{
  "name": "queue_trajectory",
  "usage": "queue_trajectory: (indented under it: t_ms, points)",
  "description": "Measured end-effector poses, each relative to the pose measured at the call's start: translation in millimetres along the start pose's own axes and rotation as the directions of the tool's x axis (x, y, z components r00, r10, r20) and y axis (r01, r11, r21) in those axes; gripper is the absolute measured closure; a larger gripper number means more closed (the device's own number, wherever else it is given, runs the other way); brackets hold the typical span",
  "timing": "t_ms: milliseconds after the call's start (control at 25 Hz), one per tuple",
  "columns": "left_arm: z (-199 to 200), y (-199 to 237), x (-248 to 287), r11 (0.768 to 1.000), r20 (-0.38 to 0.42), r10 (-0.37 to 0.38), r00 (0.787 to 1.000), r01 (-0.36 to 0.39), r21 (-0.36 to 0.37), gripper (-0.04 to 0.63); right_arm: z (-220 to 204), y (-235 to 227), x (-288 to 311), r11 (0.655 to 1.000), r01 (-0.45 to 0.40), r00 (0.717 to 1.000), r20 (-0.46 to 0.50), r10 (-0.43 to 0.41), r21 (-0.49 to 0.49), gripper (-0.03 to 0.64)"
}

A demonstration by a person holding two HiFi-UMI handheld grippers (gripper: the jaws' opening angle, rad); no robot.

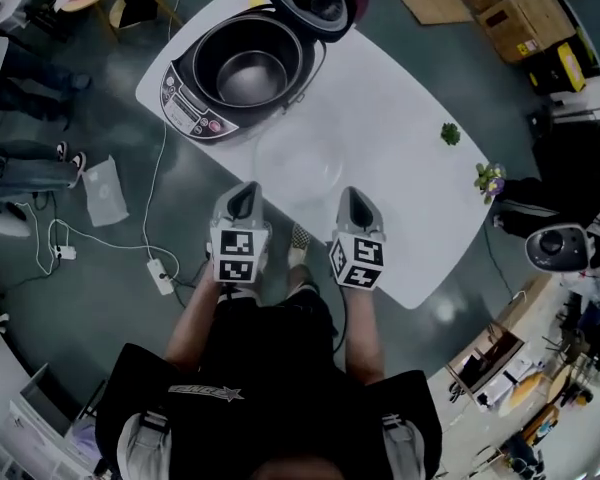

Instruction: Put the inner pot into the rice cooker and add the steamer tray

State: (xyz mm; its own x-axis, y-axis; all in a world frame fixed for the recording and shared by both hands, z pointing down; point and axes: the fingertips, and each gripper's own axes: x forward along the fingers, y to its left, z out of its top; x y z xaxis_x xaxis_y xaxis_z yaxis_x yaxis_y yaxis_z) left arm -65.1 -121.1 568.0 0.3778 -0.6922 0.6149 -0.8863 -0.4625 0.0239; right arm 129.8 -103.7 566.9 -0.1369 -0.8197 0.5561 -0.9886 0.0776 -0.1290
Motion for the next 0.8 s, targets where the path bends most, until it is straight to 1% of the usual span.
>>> queue_trajectory:
  t_ms: [160, 280, 400, 440, 520, 560, 800]
  points:
    - [-23, 2, 14, 0.999, -0.048, 0.025, 0.999, -0.026, -0.023, 0.584, -28, -7, 22, 1.000, -0.029, 0.998, -0.059, 0.029, 0.008, 0.611]
    - [-41, 3, 23, 0.998, -0.083, 0.038, 0.996, -0.041, -0.042, 0.584, -50, -14, 38, 0.999, -0.025, 0.995, -0.099, 0.029, 0.037, 0.610]
    - [-57, 5, 29, 0.997, -0.113, 0.048, 0.992, -0.055, -0.060, 0.584, -73, -20, 54, 0.996, -0.020, 0.987, -0.155, 0.033, 0.083, 0.493]
    - [-62, 6, 31, 0.996, -0.122, 0.051, 0.991, -0.060, -0.064, 0.584, -80, -21, 60, 0.995, -0.023, 0.984, -0.174, 0.040, 0.102, 0.466]
    - [-71, 7, 35, 0.995, -0.139, 0.059, 0.989, -0.070, -0.073, 0.584, -92, -24, 69, 0.991, -0.029, 0.977, -0.205, 0.056, 0.134, 0.436]
    - [-75, 8, 37, 0.994, -0.148, 0.062, 0.987, -0.074, -0.078, 0.584, -97, -25, 74, 0.989, -0.031, 0.974, -0.216, 0.063, 0.145, 0.428]
    - [-96, 8, 45, 0.990, -0.192, 0.073, 0.979, -0.094, -0.102, 0.584, -114, -25, 95, 0.984, -0.054, 0.960, -0.261, 0.097, 0.168, 0.428]
